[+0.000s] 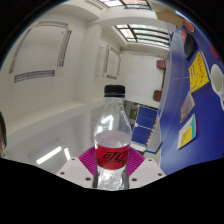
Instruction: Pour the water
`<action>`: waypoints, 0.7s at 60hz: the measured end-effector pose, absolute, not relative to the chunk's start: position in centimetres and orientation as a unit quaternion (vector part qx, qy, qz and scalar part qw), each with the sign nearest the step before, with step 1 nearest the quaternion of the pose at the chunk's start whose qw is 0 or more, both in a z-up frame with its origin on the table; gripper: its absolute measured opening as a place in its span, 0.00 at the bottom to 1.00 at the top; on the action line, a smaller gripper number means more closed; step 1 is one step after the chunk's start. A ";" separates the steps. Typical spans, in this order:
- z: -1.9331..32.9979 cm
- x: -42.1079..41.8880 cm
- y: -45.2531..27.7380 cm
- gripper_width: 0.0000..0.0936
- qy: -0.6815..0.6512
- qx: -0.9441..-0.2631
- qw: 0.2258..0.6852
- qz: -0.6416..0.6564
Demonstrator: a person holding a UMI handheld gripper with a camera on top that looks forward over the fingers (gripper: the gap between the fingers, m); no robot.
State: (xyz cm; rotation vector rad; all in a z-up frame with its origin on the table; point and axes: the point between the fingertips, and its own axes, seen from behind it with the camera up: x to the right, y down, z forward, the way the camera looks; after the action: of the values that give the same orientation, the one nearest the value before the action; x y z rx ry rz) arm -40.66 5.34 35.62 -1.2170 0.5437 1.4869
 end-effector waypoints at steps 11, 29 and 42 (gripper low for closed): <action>32.8 -30.3 10.3 0.37 0.375 -0.346 0.405 0.759; 22.5 -25.4 13.6 0.37 0.493 -0.278 0.283 0.774; 25.6 -25.3 10.9 0.37 0.466 -0.286 0.270 0.792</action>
State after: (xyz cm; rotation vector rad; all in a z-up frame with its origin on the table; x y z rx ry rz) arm -25.31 10.89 25.59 -0.7706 1.2567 2.1344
